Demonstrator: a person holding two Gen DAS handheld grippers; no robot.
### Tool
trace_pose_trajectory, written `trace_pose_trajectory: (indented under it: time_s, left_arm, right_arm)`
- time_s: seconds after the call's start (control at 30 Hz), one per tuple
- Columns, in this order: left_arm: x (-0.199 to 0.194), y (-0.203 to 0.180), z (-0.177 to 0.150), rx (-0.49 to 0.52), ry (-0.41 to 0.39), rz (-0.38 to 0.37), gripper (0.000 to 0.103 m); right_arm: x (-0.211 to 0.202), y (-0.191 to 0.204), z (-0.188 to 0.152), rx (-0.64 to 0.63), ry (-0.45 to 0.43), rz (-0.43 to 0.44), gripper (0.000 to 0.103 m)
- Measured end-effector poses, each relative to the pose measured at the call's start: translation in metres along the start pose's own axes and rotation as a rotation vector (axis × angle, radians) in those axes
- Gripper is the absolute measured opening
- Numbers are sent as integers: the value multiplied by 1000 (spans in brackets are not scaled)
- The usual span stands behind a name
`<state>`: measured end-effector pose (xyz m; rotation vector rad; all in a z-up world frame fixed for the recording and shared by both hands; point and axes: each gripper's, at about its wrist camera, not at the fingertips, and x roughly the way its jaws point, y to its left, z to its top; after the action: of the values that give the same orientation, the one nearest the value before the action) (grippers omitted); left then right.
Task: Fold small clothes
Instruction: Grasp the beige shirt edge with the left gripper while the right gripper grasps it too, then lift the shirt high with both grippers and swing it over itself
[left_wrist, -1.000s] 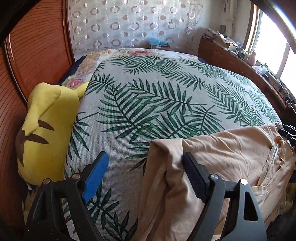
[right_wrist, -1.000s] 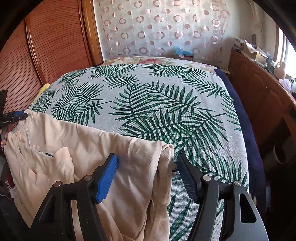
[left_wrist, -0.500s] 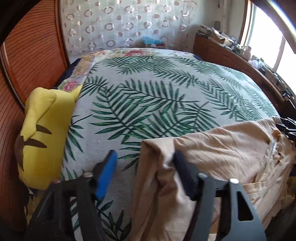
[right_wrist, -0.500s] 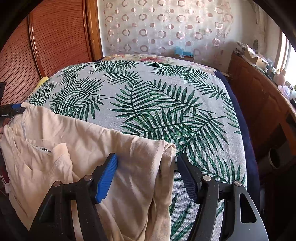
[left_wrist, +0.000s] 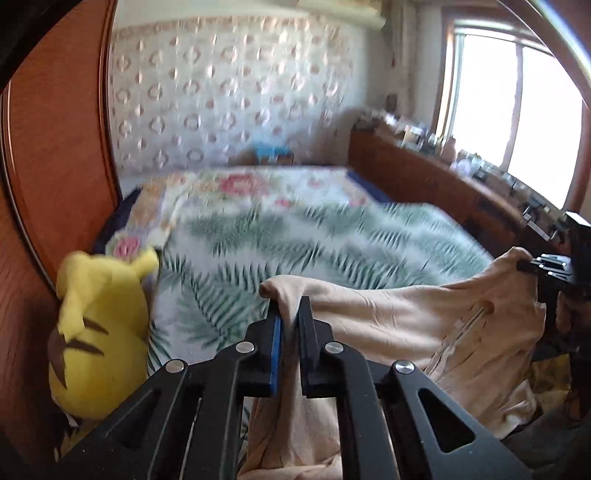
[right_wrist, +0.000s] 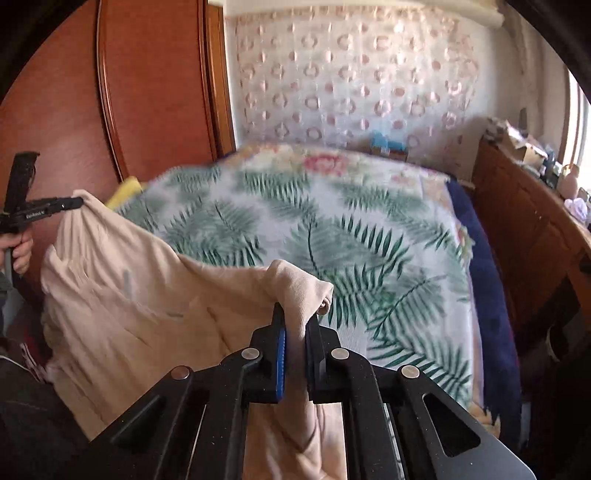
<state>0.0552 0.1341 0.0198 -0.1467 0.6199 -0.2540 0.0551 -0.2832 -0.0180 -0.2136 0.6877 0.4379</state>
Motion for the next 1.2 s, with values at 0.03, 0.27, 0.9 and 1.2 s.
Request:
trace_pose_trajectory:
  time_s: [0.03,0.27,0.9,1.2]
  left_arm:
    - [-17,-3,11,4,-43,-12,9]
    - [-108,-16,62,34,-262,-70,9]
    - [-196,-8,120,41,-543,-33,9]
    - [-72,22,130,4,-416,33,9]
  right_arm:
    - [-16,0,5,6,-36,0,8]
    - [-133,4,47,-17,-288,-43,8]
    - [-264,38,121,-206,-536,-144,7]
    - [-160,15,159,-192,-379,-192,7]
